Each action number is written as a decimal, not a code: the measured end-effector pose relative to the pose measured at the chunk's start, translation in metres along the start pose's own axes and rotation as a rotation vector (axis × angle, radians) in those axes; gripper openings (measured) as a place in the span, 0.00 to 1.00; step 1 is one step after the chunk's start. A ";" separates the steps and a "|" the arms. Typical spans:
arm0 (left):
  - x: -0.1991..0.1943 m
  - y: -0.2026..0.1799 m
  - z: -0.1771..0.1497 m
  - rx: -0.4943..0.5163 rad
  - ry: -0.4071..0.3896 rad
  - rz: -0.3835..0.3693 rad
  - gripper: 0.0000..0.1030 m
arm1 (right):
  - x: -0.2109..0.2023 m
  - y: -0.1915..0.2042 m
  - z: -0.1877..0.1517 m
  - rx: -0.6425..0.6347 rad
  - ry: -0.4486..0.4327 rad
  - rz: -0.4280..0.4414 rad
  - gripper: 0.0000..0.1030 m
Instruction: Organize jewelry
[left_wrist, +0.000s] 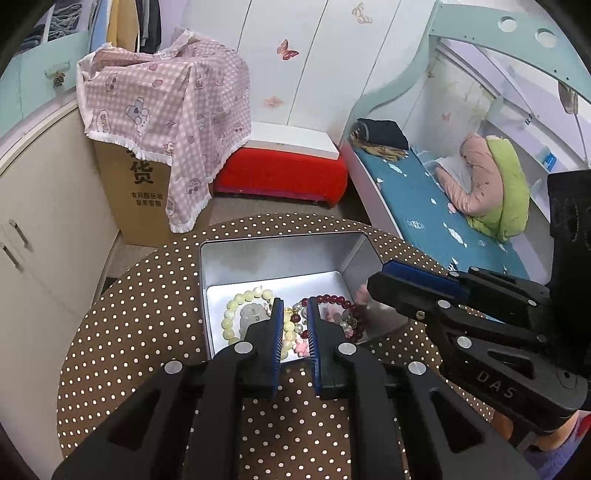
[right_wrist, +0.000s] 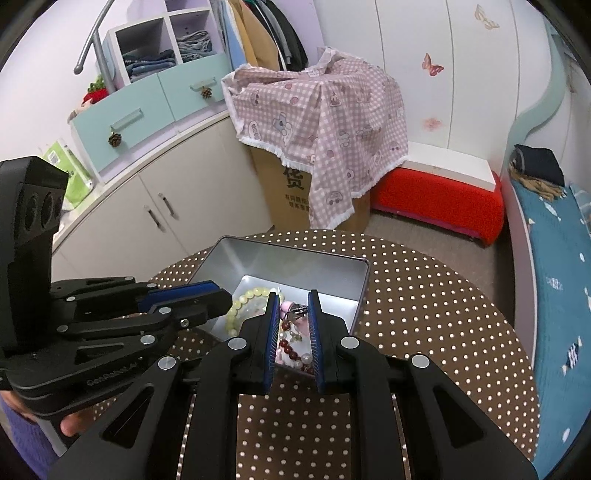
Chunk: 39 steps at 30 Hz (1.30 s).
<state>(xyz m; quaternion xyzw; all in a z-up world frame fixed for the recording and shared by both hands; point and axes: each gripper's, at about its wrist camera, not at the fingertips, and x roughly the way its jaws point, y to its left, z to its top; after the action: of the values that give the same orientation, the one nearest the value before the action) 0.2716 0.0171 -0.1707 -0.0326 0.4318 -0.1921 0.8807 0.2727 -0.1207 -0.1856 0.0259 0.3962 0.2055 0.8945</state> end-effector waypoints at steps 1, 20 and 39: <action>0.000 0.000 0.000 0.001 0.001 0.001 0.11 | 0.000 0.000 0.000 0.000 0.002 0.000 0.16; -0.086 -0.019 -0.018 -0.004 -0.188 0.163 0.71 | -0.096 0.023 -0.009 -0.053 -0.155 -0.132 0.51; -0.234 -0.081 -0.091 0.029 -0.478 0.188 0.82 | -0.259 0.108 -0.069 -0.123 -0.419 -0.246 0.73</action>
<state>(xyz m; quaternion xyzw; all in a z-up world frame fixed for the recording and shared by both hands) 0.0468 0.0375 -0.0340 -0.0240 0.2098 -0.1025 0.9721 0.0299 -0.1308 -0.0300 -0.0349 0.1889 0.1089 0.9753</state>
